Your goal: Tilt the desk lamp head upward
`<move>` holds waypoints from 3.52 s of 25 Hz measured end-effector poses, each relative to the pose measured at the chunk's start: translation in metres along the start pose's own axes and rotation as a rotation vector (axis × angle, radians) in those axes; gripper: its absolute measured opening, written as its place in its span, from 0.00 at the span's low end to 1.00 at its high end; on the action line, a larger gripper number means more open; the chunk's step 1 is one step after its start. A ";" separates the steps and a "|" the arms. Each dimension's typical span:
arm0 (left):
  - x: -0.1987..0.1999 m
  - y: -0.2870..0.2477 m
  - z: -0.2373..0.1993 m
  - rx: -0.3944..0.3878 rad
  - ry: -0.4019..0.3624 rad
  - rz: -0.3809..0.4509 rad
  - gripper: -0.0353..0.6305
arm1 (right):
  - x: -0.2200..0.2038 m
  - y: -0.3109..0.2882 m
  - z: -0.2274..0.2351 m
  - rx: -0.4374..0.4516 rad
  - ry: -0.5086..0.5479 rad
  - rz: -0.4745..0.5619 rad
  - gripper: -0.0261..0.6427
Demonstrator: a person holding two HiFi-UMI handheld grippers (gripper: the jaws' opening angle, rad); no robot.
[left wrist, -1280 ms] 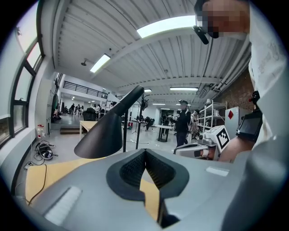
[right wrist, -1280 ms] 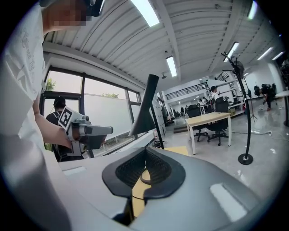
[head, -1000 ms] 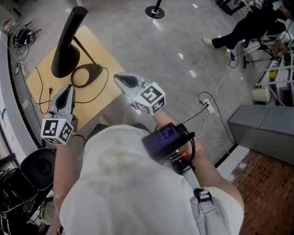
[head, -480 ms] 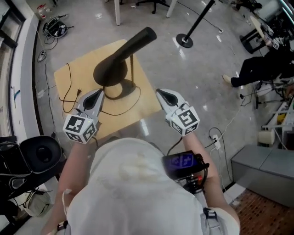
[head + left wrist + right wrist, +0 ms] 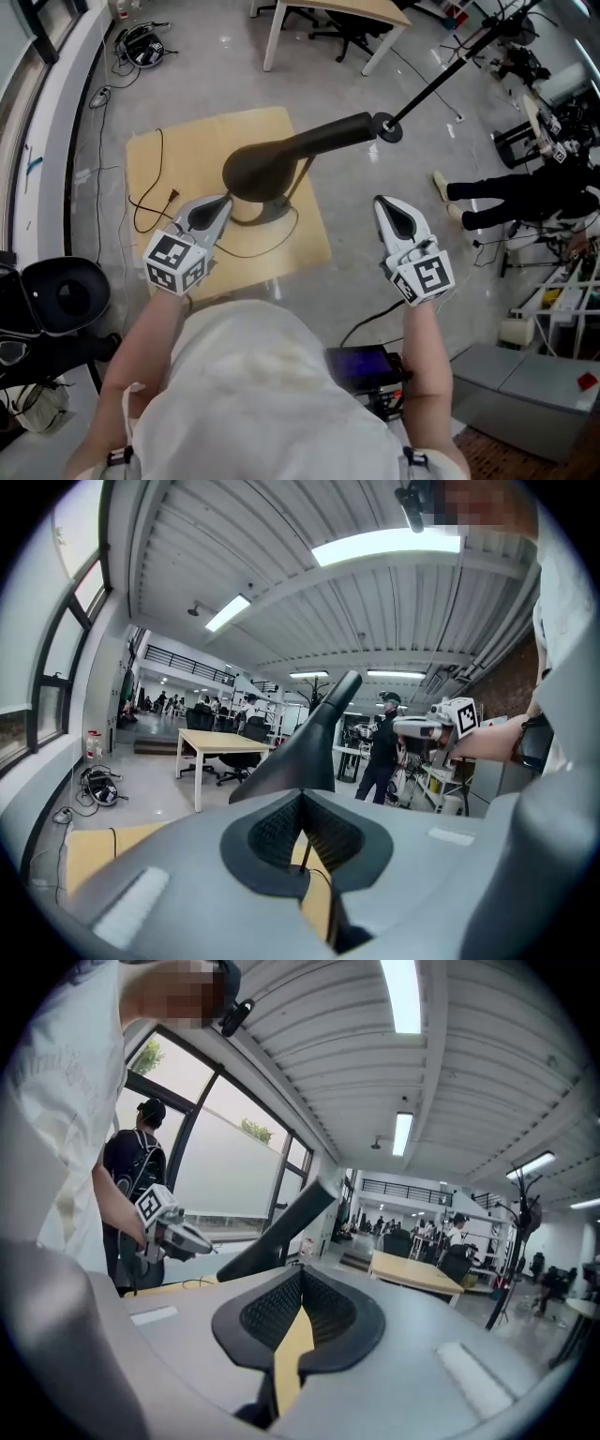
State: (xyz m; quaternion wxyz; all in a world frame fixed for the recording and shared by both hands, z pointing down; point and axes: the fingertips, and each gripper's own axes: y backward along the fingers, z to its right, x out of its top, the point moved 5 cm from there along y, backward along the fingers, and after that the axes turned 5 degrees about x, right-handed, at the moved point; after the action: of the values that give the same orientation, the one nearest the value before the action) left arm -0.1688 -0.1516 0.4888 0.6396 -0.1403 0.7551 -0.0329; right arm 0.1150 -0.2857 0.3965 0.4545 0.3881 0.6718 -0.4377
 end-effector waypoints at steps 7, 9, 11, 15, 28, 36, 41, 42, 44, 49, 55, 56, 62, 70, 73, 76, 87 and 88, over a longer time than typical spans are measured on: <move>-0.004 -0.005 -0.013 -0.008 0.022 0.006 0.06 | 0.099 -0.007 0.017 0.026 0.309 -0.024 0.10; -0.004 -0.005 -0.014 -0.012 0.024 0.009 0.06 | 0.114 -0.017 0.016 0.053 0.417 -0.092 0.16; -0.003 -0.005 -0.015 -0.018 0.024 0.012 0.06 | 0.122 -0.032 0.014 0.100 0.554 -0.168 0.24; 0.001 -0.008 -0.011 -0.028 0.021 0.014 0.06 | 0.123 -0.059 0.012 0.180 0.914 -0.368 0.37; -0.008 -0.011 -0.033 -0.013 0.039 -0.002 0.06 | 0.111 -0.103 0.010 0.257 1.427 -0.723 0.47; -0.036 -0.035 -0.033 -0.094 0.158 -0.106 0.22 | 0.101 -0.103 0.006 0.270 1.497 -0.791 0.40; -0.037 -0.045 -0.033 -0.192 0.331 -0.100 0.42 | 0.100 -0.103 0.007 0.260 1.490 -0.798 0.40; -0.038 -0.047 -0.035 -0.198 0.359 -0.098 0.42 | 0.099 -0.102 0.007 0.255 1.488 -0.799 0.40; -0.039 -0.051 -0.039 -0.196 0.410 -0.097 0.45 | 0.097 -0.101 0.006 0.246 1.486 -0.803 0.40; -0.034 -0.055 -0.042 -0.230 0.520 -0.067 0.49 | 0.097 -0.106 0.004 0.241 1.497 -0.809 0.40; -0.034 -0.060 -0.041 -0.233 0.558 -0.058 0.51 | 0.092 -0.107 0.004 0.231 1.506 -0.822 0.40; -0.035 -0.059 -0.043 -0.229 0.569 -0.057 0.50 | 0.092 -0.109 0.003 0.229 1.507 -0.825 0.40; -0.033 -0.056 -0.050 -0.194 0.563 -0.057 0.45 | 0.090 -0.114 0.002 0.236 1.511 -0.836 0.39; -0.010 -0.050 -0.055 -0.150 0.487 -0.026 0.45 | 0.084 -0.111 0.013 0.199 1.450 -0.851 0.38; -0.003 -0.046 -0.055 -0.125 0.461 -0.001 0.45 | 0.080 -0.110 0.015 0.168 1.422 -0.852 0.38; 0.007 -0.041 -0.056 -0.107 0.430 0.011 0.45 | 0.078 -0.108 0.018 0.147 1.394 -0.851 0.38; 0.043 -0.019 -0.068 -0.036 0.316 0.056 0.45 | 0.070 -0.108 0.013 0.094 1.301 -0.817 0.37; 0.045 -0.017 -0.068 -0.030 0.306 0.060 0.45 | 0.069 -0.108 0.013 0.091 1.294 -0.812 0.37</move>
State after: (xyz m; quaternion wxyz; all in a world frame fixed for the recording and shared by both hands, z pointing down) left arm -0.2384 -0.1878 0.4615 0.5154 -0.1205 0.8481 -0.0237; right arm -0.0001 -0.3231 0.3540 -0.2426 0.3081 0.8752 -0.2832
